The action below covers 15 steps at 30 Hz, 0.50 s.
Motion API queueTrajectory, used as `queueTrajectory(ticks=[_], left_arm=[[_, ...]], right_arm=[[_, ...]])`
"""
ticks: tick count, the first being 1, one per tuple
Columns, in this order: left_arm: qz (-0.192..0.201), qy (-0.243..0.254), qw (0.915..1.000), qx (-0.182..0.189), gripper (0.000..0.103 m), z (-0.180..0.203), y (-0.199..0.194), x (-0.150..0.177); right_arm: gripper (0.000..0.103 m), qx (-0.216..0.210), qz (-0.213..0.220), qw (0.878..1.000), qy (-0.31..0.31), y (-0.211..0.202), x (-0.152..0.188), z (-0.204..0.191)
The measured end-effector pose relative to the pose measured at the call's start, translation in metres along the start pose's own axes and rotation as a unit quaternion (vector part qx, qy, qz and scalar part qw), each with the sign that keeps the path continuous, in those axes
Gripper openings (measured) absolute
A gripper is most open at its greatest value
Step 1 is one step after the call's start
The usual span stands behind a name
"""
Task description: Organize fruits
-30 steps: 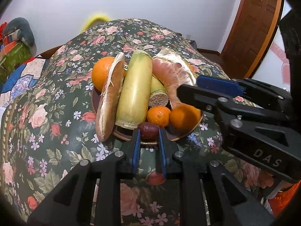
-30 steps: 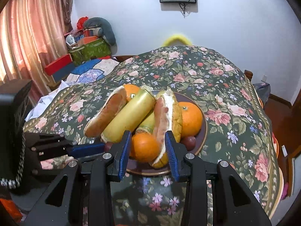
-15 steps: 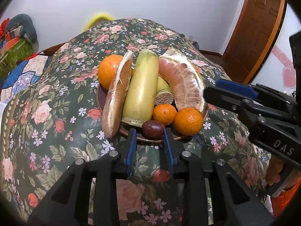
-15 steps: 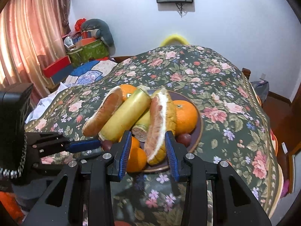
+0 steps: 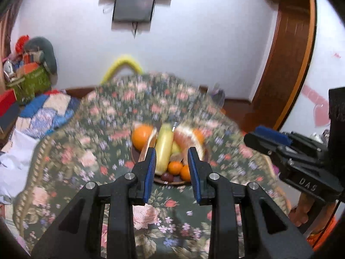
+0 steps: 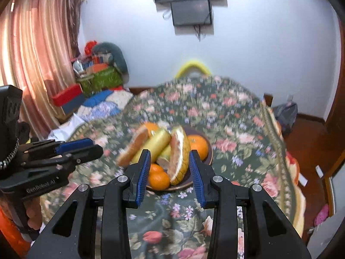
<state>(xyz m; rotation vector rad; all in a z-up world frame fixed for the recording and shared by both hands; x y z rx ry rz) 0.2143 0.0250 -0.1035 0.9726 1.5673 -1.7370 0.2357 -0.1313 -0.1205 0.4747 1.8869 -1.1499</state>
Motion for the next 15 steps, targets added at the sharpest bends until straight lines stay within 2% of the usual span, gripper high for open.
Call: queueTrajectory(ticks=[4, 6, 11, 15], left_arm=[[0.05, 0.006, 0.9987, -0.004, 0.043, 0.011, -0.048, -0.017], [0.074, 0.013, 0.9971, -0.014, 0.045, 0.017, -0.072, -0.022], [0.129, 0.03, 0.9906, -0.036, 0.059, 0.032, -0.127, -0.029], [0.153, 0.034, 0.9865, -0.047, 0.064, 0.037, -0.157, -0.03]], right_arm=[[0.034, -0.003, 0.045, 0.999, -0.008, -0.046, -0.01, -0.019], [0.04, 0.001, 0.07, 0.997, -0.011, -0.069, -0.015, -0.028], [0.058, 0.015, 0.126, 0.992, -0.016, -0.116, -0.018, -0.044], [0.065, 0.022, 0.155, 0.987, -0.024, -0.143, -0.016, -0.055]])
Point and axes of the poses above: each gripper's, at about its wrist camera, not at the fingertips, and y roughly the way its jaws point, z to its right, x to its underside, the point moved 5 cm from there along y, roughly the way its jaws point, and after that the axes turned 9 degrees about y, right-handed, at the moved point
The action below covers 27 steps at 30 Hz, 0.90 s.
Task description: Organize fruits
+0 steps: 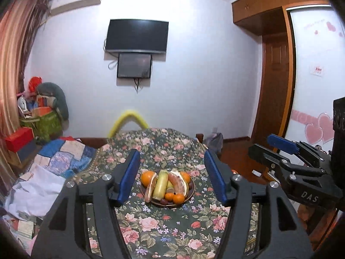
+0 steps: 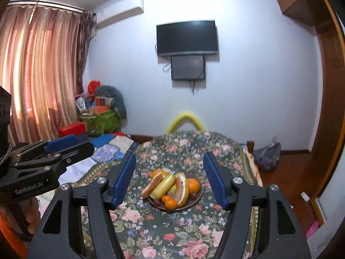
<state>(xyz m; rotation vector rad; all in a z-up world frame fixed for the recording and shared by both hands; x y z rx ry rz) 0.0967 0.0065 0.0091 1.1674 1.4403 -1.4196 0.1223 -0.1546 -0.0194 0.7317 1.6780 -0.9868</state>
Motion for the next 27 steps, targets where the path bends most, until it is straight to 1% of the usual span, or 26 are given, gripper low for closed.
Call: queueTrajectory(ticks=[1, 3, 5, 6, 8, 10, 12, 13, 16, 20, 27], left_arm=[[0.005, -0.002, 1.0, 0.0, 0.066, 0.0, -0.006, -0.002], [0.012, -0.004, 0.9999, -0.003, 0.068, 0.001, -0.016, -0.004], [0.02, -0.002, 0.9998, -0.007, 0.074, 0.002, -0.026, -0.006], [0.022, -0.002, 0.9997, -0.008, 0.076, 0.002, -0.029, -0.006], [0.028, -0.005, 0.9996, -0.01, 0.086, 0.001, -0.035, -0.006], [0.032, -0.007, 0.9994, -0.011, 0.088, 0.002, -0.04, -0.006], [0.034, -0.005, 0.9993, -0.016, 0.091, 0.002, -0.042, -0.006], [0.035, -0.003, 0.9992, -0.019, 0.093, 0.002, -0.044, -0.006], [0.036, 0.0, 0.999, -0.024, 0.096, 0.004, -0.046, -0.005], [0.037, 0.001, 0.999, -0.027, 0.101, 0.006, -0.049, -0.003], [0.037, 0.005, 0.9988, -0.031, 0.103, 0.007, -0.051, -0.001]], right_arm=[[0.067, 0.003, 0.005, 1.0, -0.001, -0.003, -0.001, -0.001], [0.077, 0.011, 0.02, 1.0, -0.002, -0.012, -0.001, -0.004], [0.082, 0.014, 0.029, 0.999, -0.001, -0.017, -0.002, -0.004], [0.083, 0.015, 0.033, 0.999, 0.002, -0.021, -0.002, -0.005], [0.084, 0.016, 0.036, 0.999, 0.006, -0.023, -0.002, -0.005], [0.089, 0.02, 0.04, 0.999, 0.008, -0.026, -0.002, -0.005], [0.1, 0.026, 0.046, 0.999, 0.006, -0.029, -0.001, -0.006], [0.102, 0.029, 0.05, 0.998, 0.006, -0.03, 0.0, -0.007], [0.103, 0.038, 0.056, 0.998, 0.006, -0.036, 0.002, -0.006], [0.103, 0.039, 0.056, 0.998, 0.01, -0.041, 0.003, -0.005], [0.103, 0.042, 0.056, 0.997, 0.012, -0.045, 0.006, -0.004]])
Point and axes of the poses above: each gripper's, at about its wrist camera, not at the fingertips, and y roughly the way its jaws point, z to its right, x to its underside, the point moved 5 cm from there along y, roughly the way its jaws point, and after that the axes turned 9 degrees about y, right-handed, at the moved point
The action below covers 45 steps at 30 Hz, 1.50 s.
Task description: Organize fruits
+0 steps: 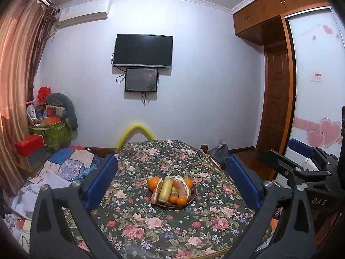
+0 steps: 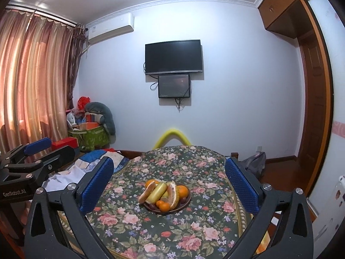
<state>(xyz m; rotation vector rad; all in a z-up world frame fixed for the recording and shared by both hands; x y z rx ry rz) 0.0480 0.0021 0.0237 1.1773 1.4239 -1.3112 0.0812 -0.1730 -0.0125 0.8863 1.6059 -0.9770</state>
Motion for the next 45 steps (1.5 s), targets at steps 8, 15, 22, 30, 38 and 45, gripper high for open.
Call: queueTrajectory(ticks=[8, 15, 22, 30, 38, 45], left_arm=[[-0.005, 0.001, 1.0, 0.0, 0.103, 0.0015, 0.0033, 0.0017], [-0.007, 0.001, 1.0, 0.0, 0.103, 0.0017, 0.0042, 0.003], [-0.008, 0.005, 1.0, 0.002, 0.103, 0.005, 0.0054, 0.0027], [-0.01, 0.006, 0.9999, 0.003, 0.103, 0.0055, 0.0054, 0.0025], [-0.01, 0.005, 0.9999, 0.005, 0.103, 0.0064, 0.0063, 0.0022], [-0.009, 0.006, 0.9999, 0.006, 0.103, 0.0072, 0.006, 0.0028]], right_arm=[[0.103, 0.0, -0.001, 1.0, 0.004, -0.0014, -0.0008, 0.0017], [0.103, 0.001, -0.002, 1.0, 0.007, -0.0026, -0.0012, 0.0035], [0.103, 0.002, -0.002, 1.0, 0.007, -0.0029, -0.002, 0.0038], [0.103, 0.001, -0.002, 1.0, 0.007, -0.0027, -0.0023, 0.0042], [0.103, 0.003, -0.001, 1.0, 0.006, -0.0037, -0.003, 0.0051], [0.103, 0.002, -0.001, 1.0, 0.007, -0.0038, -0.0027, 0.0054]])
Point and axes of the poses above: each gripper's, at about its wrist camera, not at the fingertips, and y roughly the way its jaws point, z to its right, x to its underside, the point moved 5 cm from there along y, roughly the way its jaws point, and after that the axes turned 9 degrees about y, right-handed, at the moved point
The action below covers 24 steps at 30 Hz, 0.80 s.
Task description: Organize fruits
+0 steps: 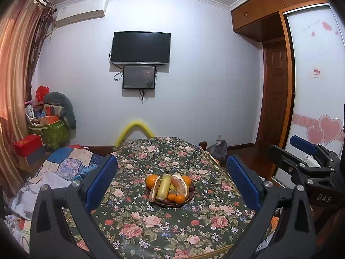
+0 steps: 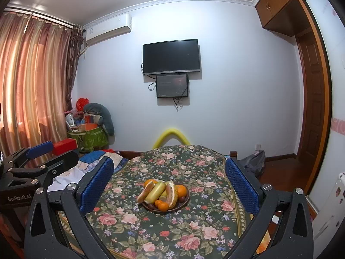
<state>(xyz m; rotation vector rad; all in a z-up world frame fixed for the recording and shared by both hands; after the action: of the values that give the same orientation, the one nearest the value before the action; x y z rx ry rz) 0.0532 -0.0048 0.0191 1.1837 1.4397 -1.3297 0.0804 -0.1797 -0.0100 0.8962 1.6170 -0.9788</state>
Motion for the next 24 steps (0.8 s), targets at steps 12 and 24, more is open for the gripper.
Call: queueTrajectory(ticks=[12, 24], left_arm=[[0.003, 0.0, 0.9999, 0.011, 0.103, 0.0006, -0.0016, -0.0029], [0.007, 0.006, 0.9999, 0.015, 0.103, 0.005, -0.0031, -0.0038]], right_arm=[[0.103, 0.0, 0.0, 1.0, 0.0, -0.0005, -0.0004, 0.0], [0.103, 0.001, 0.002, 1.0, -0.001, -0.0023, -0.0025, 0.0]])
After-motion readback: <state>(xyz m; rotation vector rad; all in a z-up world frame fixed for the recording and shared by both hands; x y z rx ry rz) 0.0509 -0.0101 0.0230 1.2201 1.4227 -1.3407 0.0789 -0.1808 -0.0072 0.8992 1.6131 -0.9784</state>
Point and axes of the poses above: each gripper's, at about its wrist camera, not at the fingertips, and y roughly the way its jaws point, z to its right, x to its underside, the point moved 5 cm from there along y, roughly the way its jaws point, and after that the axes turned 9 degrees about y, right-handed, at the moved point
